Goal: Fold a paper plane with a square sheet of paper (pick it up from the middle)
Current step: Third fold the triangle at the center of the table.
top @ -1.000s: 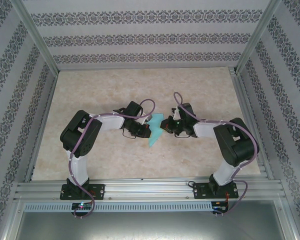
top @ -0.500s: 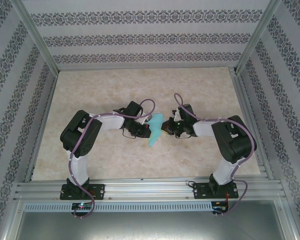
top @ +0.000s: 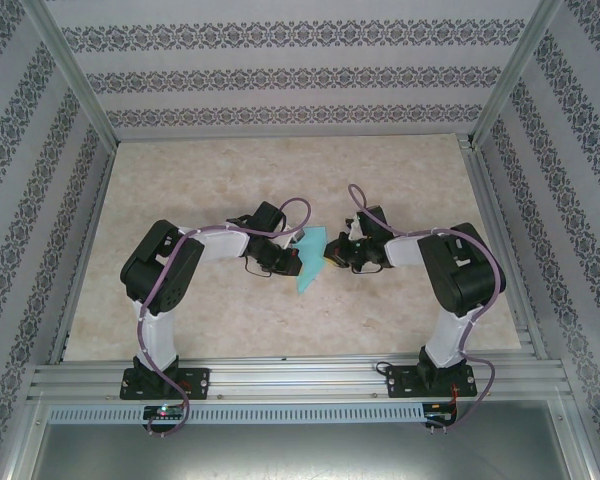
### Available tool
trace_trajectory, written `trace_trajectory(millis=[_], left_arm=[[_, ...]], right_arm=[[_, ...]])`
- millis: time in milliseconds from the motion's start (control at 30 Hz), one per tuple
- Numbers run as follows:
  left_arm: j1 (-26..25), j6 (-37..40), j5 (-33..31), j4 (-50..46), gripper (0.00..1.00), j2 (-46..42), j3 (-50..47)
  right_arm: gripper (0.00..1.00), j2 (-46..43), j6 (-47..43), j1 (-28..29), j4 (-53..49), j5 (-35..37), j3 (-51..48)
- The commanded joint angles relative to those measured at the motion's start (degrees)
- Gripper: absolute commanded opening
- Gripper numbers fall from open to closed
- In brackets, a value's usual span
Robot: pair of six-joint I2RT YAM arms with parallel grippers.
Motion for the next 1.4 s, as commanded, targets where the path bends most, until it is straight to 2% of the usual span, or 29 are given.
trace_trajectory(millis=[0,200,533,667,733,767,867,933,967,1033,1133,1367], left_arm=[[0.57,2.32,-5.08,-5.14,0.01,1.62,-0.93],[0.53,2.41,-4.62,-5.3,0.01,1.81,-0.39],[0.56,1.89,-4.29,-5.64,0.05,1.36,0.37],[0.51,0.43,-4.67,-6.6,0.13,-1.57,1.07],[0.56,-2.77,-10.3,-6.87,0.33,-5.01,0.64],[0.54,-5.15,-12.67,-5.89,0.36,-7.47,-0.65],[0.43,-11.43,-15.15,-2.2,0.44,-15.19,-5.45],[0.09,-14.46,-14.32,-0.02,0.45,-19.41,-7.88],[-0.33,-15.36,-13.0,0.36,0.44,-20.5,-8.39],[-2.06,-14.92,-6.21,0.38,0.36,-20.04,-7.23],[-5.38,-14.56,0.3,-1.16,0.2,-15.5,-3.68],[-5.94,-16.29,-0.6,-0.81,0.08,-6.39,-0.22]], right_arm=[[0.04,-2.94,-0.89,0.07,-2.59,0.77,-0.54],[0.03,-5.86,-0.69,2.58,-3.32,-0.72,1.13],[0.02,0.85,-0.08,4.05,-0.37,1.72,-0.46],[0.0,1.66,-0.21,4.16,-0.5,2.95,-1.5],[0.0,1.75,-0.22,4.09,-0.9,3.2,-1.65],[0.0,1.62,-0.21,4.11,-1.21,3.46,-1.6],[0.0,0.91,-0.17,4.16,-1.53,3.88,-1.86],[0.0,0.45,-0.46,4.18,-2.41,4.61,-1.95],[0.0,0.41,-0.7,4.11,-2.76,4.8,-1.95],[0.0,0.69,-0.7,4.14,-3.03,4.63,-1.78],[0.0,0.7,-0.88,4.07,-3.3,4.76,-1.77],[0.0,0.88,-1.37,4.11,-4.34,5.31,-1.45]])
